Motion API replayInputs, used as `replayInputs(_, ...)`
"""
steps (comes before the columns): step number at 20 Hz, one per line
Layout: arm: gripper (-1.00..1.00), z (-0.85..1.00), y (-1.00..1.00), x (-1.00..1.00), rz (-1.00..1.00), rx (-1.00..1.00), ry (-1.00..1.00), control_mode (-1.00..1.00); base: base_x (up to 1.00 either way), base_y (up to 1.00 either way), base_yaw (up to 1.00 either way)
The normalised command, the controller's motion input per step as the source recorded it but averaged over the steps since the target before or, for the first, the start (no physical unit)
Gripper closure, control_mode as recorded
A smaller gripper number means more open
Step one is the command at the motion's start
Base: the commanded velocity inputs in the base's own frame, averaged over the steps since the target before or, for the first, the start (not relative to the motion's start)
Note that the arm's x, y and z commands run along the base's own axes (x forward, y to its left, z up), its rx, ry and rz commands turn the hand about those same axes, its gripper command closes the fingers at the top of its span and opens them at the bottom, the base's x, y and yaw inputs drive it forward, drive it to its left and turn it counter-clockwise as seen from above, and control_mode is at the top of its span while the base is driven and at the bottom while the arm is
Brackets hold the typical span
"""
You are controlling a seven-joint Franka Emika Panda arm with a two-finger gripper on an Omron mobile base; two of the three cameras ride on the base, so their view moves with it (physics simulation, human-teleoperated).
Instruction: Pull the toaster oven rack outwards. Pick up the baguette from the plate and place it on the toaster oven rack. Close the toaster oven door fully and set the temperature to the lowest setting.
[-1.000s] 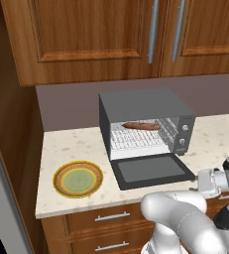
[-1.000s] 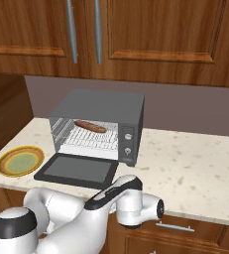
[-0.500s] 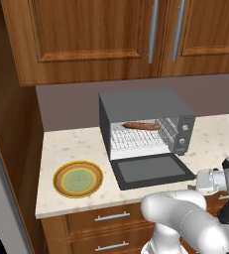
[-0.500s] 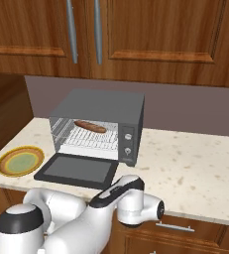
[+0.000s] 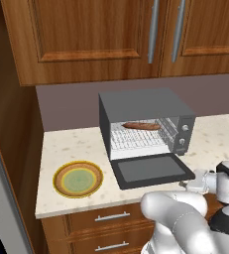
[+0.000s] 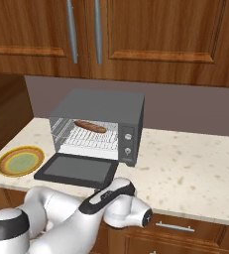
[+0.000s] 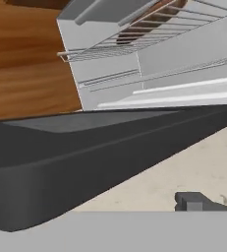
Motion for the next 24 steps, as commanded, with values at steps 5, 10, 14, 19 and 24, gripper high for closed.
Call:
replayInputs(5, -1.0, 0.2, 0.75, 0.21, -0.27, 0.0, -0.08, -1.0, 0.0, 0.0, 0.0)
replayInputs(10, -1.0, 0.34, 0.78, 0.22, -0.3, 0.0, -0.1, -1.0, 0.0, 0.0, 0.0)
replayInputs(14, -1.0, 0.41, 0.79, 0.34, -0.34, 0.0, -0.08, -1.0, 0.0, 0.0, 0.0)
replayInputs(19, -1.0, 0.3, 0.93, 0.47, -0.37, -0.04, -0.02, -1.0, 0.0, 0.0, 0.0)
replayInputs(24, -1.0, 0.32, 1.0, 0.51, -0.38, -0.14, 0.0, -1.0, 0.0, 0.0, 0.0)
